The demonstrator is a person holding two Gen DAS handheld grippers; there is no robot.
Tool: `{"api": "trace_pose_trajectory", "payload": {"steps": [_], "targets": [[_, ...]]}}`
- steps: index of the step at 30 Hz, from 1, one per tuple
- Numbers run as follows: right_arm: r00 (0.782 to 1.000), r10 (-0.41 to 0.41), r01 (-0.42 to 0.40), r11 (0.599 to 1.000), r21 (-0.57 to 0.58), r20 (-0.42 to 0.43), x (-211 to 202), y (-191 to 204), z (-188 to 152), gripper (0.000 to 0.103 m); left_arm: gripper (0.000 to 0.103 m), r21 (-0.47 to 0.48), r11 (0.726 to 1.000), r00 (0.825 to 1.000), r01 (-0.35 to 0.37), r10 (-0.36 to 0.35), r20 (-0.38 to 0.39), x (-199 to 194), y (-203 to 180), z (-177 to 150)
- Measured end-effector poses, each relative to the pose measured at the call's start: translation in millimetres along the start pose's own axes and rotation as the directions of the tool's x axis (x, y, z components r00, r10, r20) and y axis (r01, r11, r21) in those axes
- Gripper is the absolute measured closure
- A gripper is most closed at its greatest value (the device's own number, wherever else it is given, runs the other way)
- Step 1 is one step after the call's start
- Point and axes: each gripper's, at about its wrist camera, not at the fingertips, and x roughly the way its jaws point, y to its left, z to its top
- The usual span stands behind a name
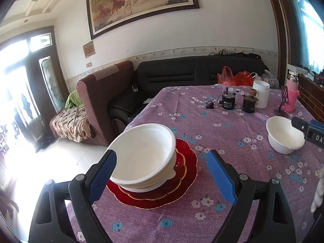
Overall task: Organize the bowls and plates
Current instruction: 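Open both grippers and pull back from the stack, then move both grippers to the remaining white bowl and grasp its rim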
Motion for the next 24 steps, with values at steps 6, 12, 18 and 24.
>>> {"api": "trace_pose_trajectory", "payload": {"steps": [6,12,18,24], "targets": [[0.998,-0.064,0.063,0.994,0.091,0.003,5,-57,15,0.010,0.013,0.039,0.997,0.996,0.073,-0.071,-0.047,12,-35,8],[0.993,-0.117,0.118,0.977,0.177,-0.018,28,-109,28,0.010,0.013,-0.004,0.960,0.948,0.280,-0.278,-0.155,38,-75,20],[0.990,-0.071,0.102,0.956,0.273,-0.120,66,-149,19,0.021,0.013,-0.072,0.917,0.879,0.392,-0.397,-0.263,85,-127,31],[0.980,-0.010,0.069,0.953,0.294,-0.199,87,-152,5,0.031,0.013,-0.161,0.879,0.806,0.449,-0.476,-0.352,144,-179,37]]}}
